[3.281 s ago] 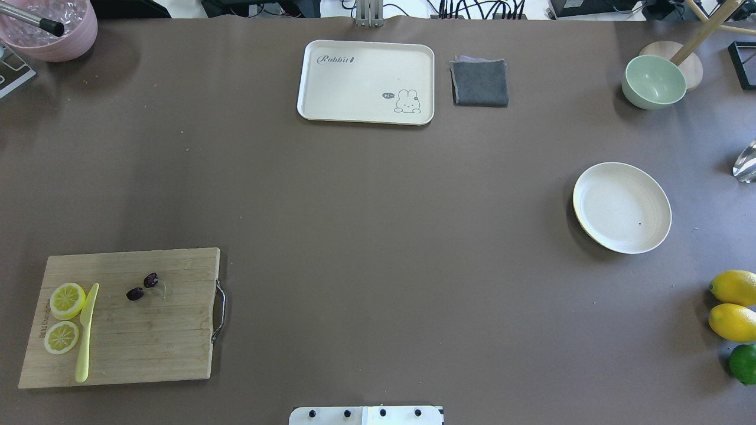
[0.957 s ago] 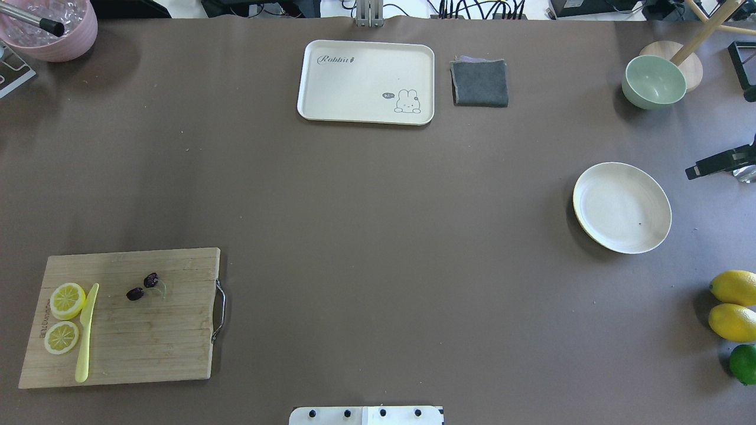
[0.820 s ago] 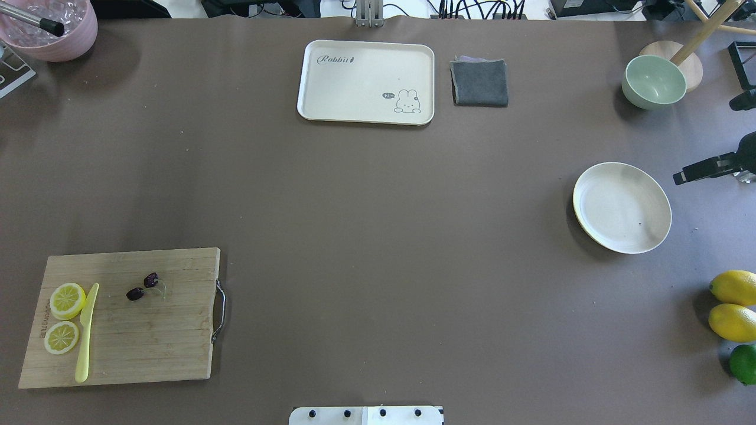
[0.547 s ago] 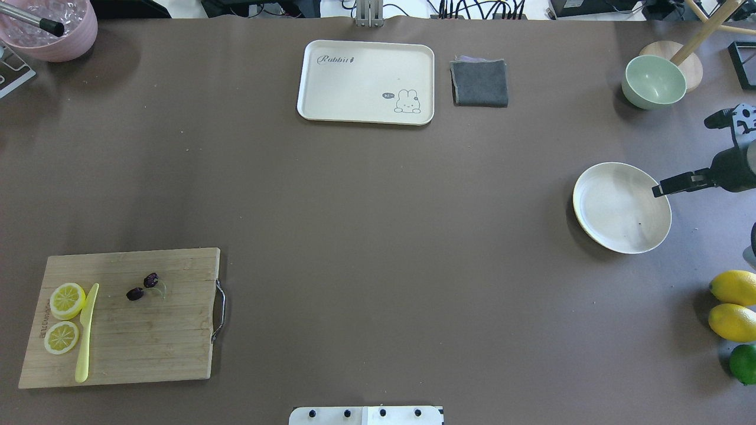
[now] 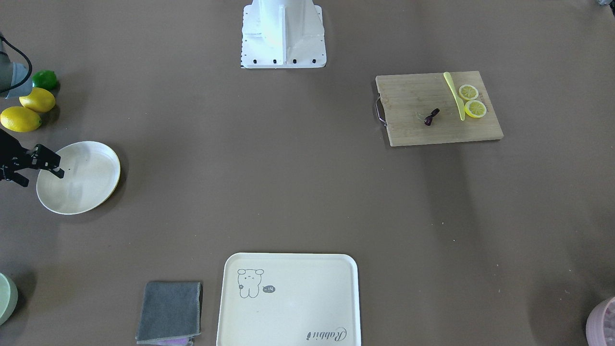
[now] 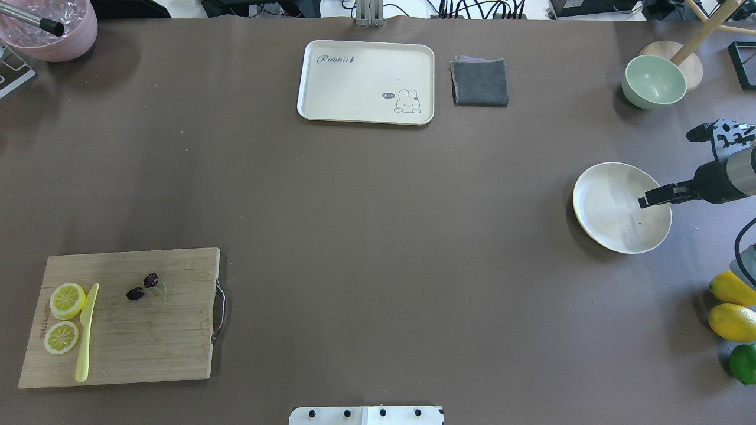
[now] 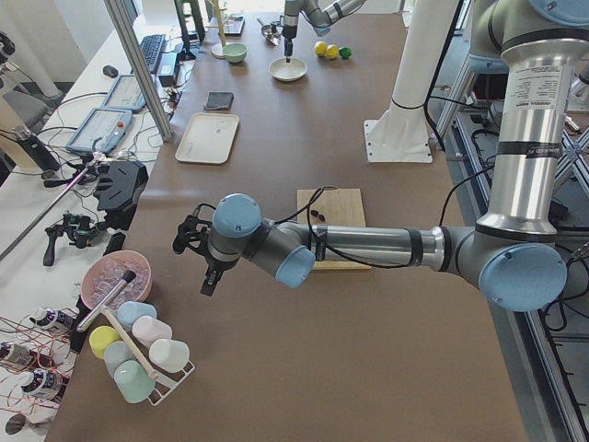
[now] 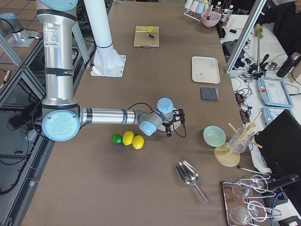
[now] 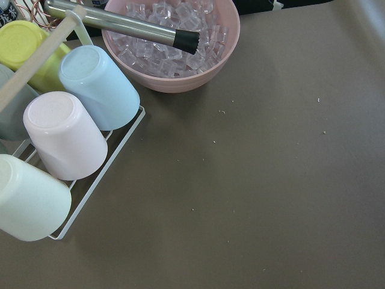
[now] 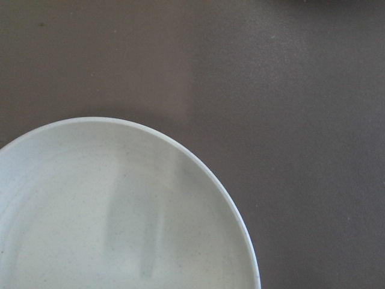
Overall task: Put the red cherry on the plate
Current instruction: 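Reach the right gripper to the white plate's rim and grip it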
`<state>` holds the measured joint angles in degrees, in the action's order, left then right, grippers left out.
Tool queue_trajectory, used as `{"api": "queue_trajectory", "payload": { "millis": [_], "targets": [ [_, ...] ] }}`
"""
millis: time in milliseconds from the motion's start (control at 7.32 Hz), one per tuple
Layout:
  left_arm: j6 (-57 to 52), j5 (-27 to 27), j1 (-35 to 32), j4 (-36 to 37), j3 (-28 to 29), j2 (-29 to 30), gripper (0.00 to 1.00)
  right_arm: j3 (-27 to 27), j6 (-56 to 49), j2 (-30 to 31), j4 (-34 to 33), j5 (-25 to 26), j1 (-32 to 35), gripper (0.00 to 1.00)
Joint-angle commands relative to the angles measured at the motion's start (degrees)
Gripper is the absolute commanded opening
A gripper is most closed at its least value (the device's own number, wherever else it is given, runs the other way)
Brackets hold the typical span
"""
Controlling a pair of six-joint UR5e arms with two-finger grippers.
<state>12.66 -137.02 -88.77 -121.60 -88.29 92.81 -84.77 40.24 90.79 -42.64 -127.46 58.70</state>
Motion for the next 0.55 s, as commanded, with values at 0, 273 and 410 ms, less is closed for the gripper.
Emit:
{"api": "queue_trajectory", "payload": {
  "millis": [0,273,410],
  "targets": [
    [0.00,0.00,0.00,0.13,0.05,0.00,0.98,0.31,-0.07,-0.26,0.01,1.15,-1.12,0.00],
    [0.00,0.00,0.08,0.22,0.05,0.00,0.98,0.22,0.10,-0.44,-0.07,2.22,-1.48,0.00],
    [0.00,-0.09,0.00,0.22,-0.04,0.00,0.98,-0.39,0.19,-0.52,0.01,1.52,-1.39,0.00]
  ]
}}
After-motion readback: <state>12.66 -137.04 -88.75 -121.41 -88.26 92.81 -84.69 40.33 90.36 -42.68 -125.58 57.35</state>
